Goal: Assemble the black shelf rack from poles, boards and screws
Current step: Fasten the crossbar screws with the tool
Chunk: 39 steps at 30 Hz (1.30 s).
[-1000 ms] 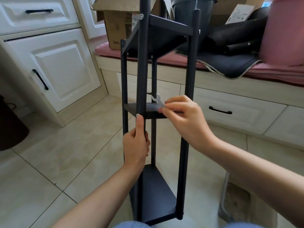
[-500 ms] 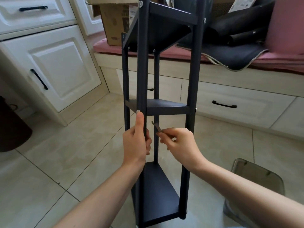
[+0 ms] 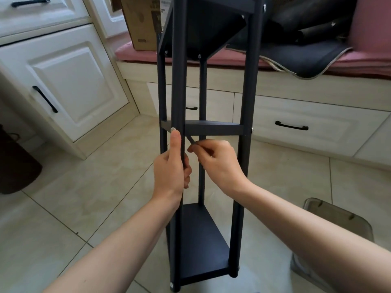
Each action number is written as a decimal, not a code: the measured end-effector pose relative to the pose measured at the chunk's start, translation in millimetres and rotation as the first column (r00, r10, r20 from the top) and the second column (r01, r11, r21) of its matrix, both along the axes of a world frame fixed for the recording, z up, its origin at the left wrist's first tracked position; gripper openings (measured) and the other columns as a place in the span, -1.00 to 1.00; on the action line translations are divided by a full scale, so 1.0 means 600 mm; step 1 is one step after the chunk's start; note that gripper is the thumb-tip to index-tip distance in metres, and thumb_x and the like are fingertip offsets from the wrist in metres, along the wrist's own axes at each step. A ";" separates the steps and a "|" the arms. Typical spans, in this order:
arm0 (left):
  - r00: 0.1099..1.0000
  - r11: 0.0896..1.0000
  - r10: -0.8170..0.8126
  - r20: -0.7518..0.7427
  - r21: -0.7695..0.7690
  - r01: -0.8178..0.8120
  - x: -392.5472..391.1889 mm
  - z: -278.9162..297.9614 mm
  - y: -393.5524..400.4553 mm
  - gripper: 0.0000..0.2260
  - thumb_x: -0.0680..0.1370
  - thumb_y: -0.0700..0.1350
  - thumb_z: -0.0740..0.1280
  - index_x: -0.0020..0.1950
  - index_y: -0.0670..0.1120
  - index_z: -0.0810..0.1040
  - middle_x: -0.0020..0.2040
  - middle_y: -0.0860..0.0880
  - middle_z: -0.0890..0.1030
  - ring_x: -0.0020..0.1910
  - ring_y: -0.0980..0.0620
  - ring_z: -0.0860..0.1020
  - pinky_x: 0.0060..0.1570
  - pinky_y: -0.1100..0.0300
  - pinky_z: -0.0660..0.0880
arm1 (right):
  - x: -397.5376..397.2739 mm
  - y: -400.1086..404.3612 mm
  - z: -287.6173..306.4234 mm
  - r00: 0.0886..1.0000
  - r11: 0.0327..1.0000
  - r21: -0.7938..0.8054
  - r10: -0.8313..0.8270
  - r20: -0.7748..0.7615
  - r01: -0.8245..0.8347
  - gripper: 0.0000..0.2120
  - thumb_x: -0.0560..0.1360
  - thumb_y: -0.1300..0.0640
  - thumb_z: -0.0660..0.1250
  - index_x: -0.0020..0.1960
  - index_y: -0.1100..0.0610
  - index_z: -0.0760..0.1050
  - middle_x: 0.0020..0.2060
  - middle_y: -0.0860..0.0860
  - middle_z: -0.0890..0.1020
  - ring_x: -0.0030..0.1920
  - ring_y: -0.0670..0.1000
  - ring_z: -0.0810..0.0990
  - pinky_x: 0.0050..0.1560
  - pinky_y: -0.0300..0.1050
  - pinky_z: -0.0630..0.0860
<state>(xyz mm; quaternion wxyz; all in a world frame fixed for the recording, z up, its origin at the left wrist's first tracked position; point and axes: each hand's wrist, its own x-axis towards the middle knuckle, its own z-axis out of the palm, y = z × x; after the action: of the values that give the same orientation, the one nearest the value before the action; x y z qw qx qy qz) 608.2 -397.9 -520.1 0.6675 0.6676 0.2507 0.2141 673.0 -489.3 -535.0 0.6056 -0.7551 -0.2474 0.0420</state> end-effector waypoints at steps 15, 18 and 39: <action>0.999 0.999 0.036 0.011 -0.017 -0.035 0.012 -0.006 -0.001 -0.39 0.54 0.42 0.16 -0.40 -0.08 0.38 -0.51 -0.02 0.33 -0.58 0.08 0.28 -0.62 0.26 0.24 | 0.019 0.023 -0.011 0.999 0.993 0.111 -0.038 0.018 0.036 -0.84 0.58 0.17 0.33 0.06 0.17 0.68 -0.13 -0.09 0.69 -0.19 -0.28 0.58 -0.07 -0.40 0.50; 0.999 0.999 0.043 0.009 -0.028 -0.042 0.011 -0.006 0.004 -0.39 0.52 0.44 0.16 -0.40 -0.08 0.38 -0.52 -0.02 0.34 -0.58 0.08 0.28 -0.62 0.26 0.24 | 0.019 0.033 -0.014 0.998 0.993 0.114 -0.048 0.040 0.043 -0.85 0.57 0.17 0.35 0.02 0.19 0.68 -0.17 0.03 0.70 -0.21 -0.11 0.60 -0.05 -0.21 0.56; 0.998 0.999 0.047 0.043 -0.022 -0.046 0.012 -0.015 0.026 -0.38 0.36 0.53 0.16 -0.48 -0.01 0.38 -0.54 -0.02 0.32 -0.58 0.06 0.26 -0.62 0.24 0.24 | 0.029 0.105 -0.055 0.976 0.976 0.198 -0.126 0.177 0.090 -0.83 0.58 0.18 0.34 -0.08 0.24 0.66 -0.29 0.12 0.65 -0.25 0.07 0.61 -0.13 0.03 0.52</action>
<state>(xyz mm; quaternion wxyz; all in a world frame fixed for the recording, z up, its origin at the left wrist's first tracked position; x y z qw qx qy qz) 615.5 -382.3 -528.9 0.6746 0.6497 0.2539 0.2415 690.2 -426.4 -568.2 0.6497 -0.7072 -0.2651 -0.0864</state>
